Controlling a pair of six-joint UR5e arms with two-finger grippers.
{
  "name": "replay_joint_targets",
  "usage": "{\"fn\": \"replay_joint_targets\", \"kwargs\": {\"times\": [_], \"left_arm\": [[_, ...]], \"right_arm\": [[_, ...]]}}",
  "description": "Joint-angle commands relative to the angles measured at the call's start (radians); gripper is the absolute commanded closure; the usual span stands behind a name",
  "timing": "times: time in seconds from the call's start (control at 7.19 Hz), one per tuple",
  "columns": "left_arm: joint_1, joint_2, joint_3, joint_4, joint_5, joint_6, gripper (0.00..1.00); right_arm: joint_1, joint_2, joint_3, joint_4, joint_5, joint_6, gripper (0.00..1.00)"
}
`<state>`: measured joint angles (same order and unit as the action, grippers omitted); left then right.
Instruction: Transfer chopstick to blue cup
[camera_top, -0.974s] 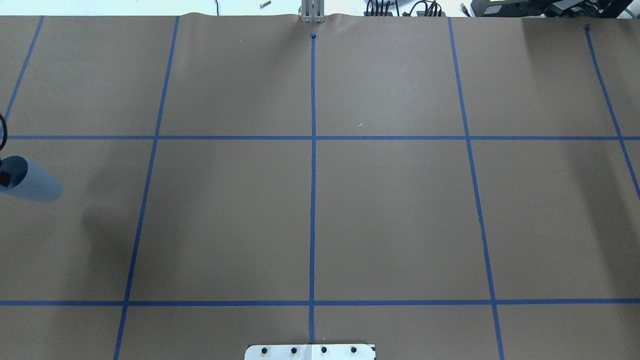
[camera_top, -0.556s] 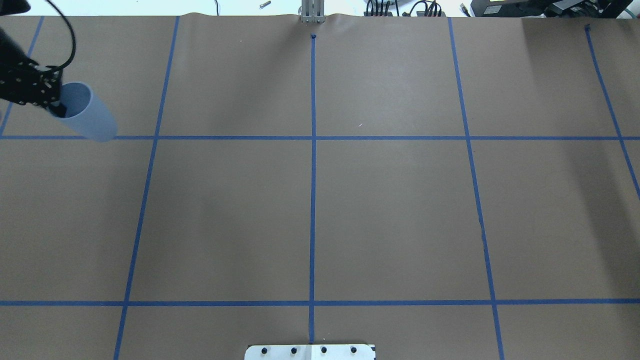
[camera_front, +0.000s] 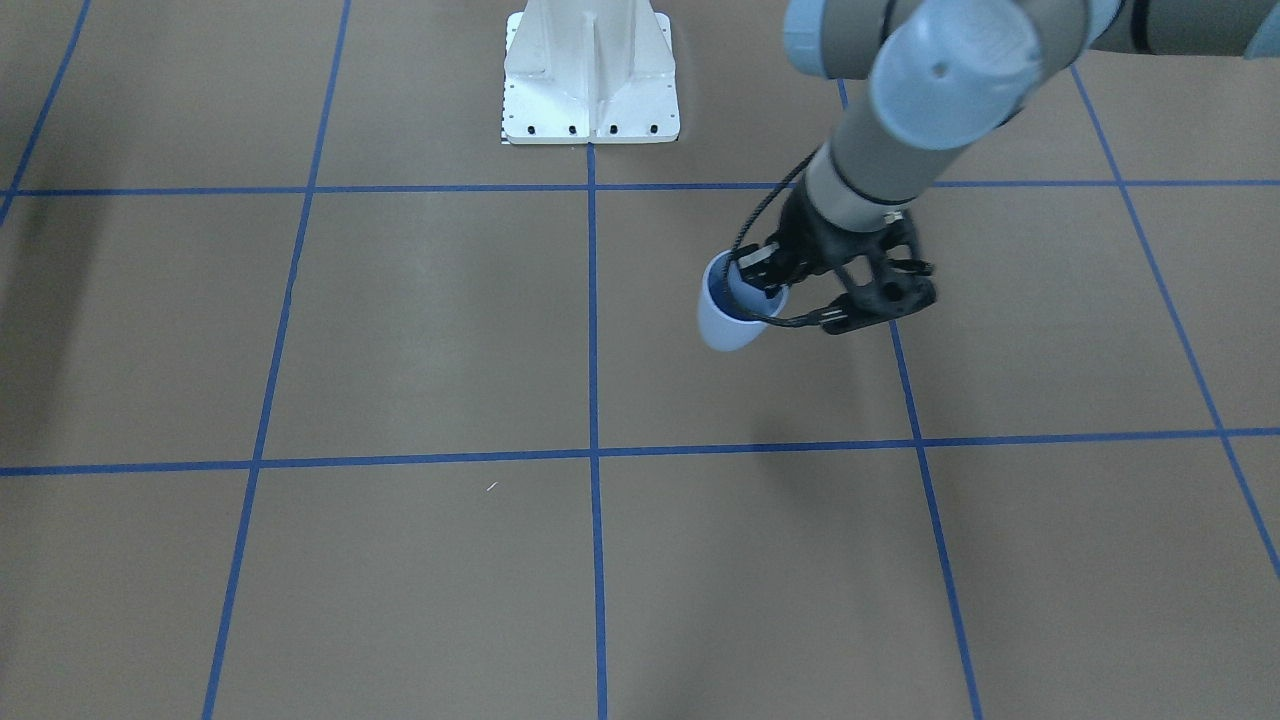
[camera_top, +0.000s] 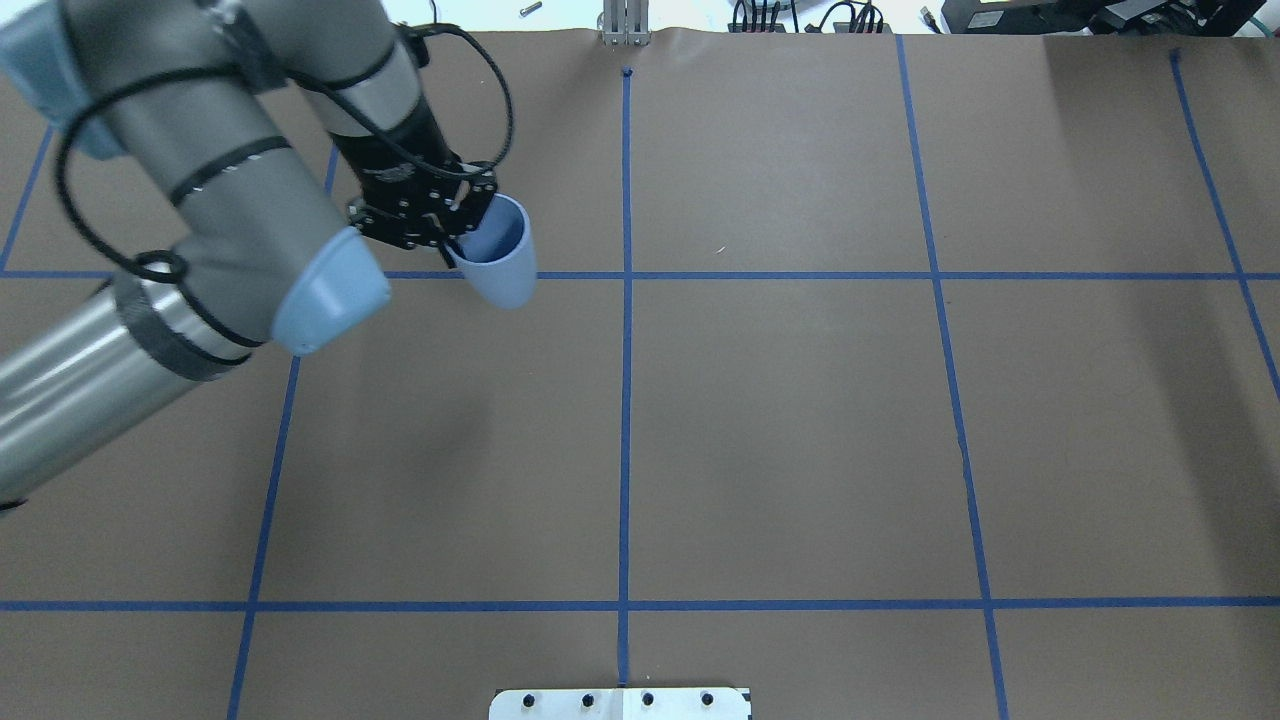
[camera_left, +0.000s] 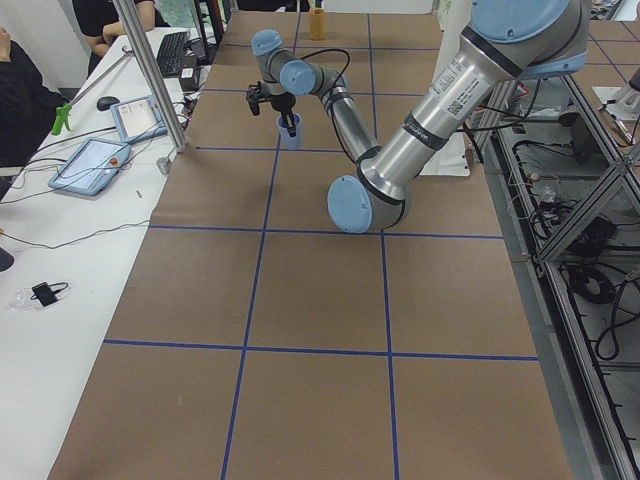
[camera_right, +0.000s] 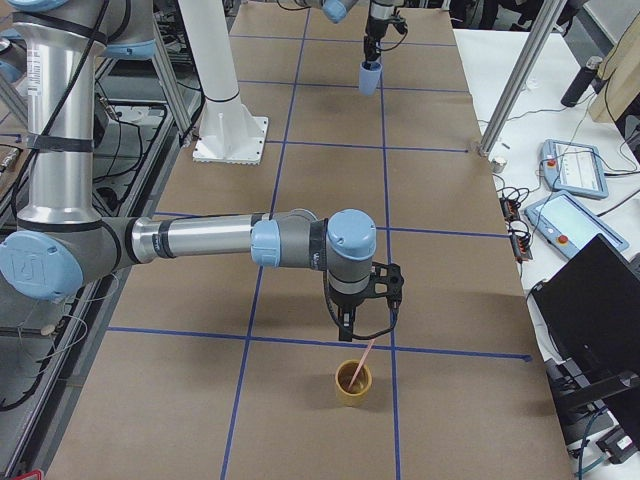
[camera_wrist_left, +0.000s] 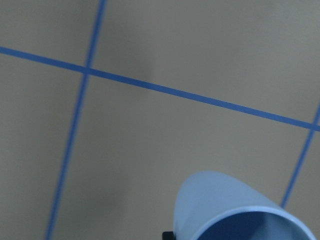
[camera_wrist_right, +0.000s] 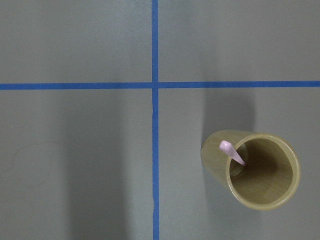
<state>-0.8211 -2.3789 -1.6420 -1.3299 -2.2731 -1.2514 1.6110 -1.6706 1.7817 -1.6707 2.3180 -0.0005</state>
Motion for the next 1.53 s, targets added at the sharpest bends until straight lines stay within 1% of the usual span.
{"fn": "replay_joint_targets", "kwargs": {"times": [0.0,0.28,0.42,0.7,0.83,0.97,1.11,1.25,1.39], "left_arm": [[0.081,-0.144,0.277,-0.207,0.072,-0.138,1.0],[0.129,-0.149,0.316,-0.231,0.127,-0.14,1.0],[0.152,-0.148,0.345,-0.277,0.129,-0.14,1.0],[0.162,-0.149,0.352,-0.287,0.129,-0.166,1.0],[0.162,-0.149,0.349,-0.29,0.129,-0.181,0.25],[0.16,-0.149,0.34,-0.31,0.129,-0.187,0.02],[0.158,-0.146,0.305,-0.305,0.129,-0.187,0.01],[0.13,-0.143,0.256,-0.289,0.123,-0.187,0.02],[0.108,-0.143,0.214,-0.234,0.121,-0.18,0.01]], "right_arm": [[0.0,-0.011,-0.002,0.002,0.001,-0.006,0.0],[0.0,-0.017,-0.002,0.0,0.003,0.0,0.0],[0.0,-0.017,-0.004,-0.001,0.004,0.008,0.0],[0.0,-0.017,-0.004,-0.006,0.029,0.01,0.0],[0.0,-0.017,-0.004,-0.007,0.029,0.01,0.0],[0.0,-0.014,-0.001,-0.009,0.029,0.01,0.0],[0.001,-0.006,-0.002,-0.012,0.028,0.01,0.0],[0.001,-0.001,0.002,-0.012,0.027,0.008,0.0],[0.012,-0.003,0.002,-0.011,0.027,-0.007,0.0]]}}
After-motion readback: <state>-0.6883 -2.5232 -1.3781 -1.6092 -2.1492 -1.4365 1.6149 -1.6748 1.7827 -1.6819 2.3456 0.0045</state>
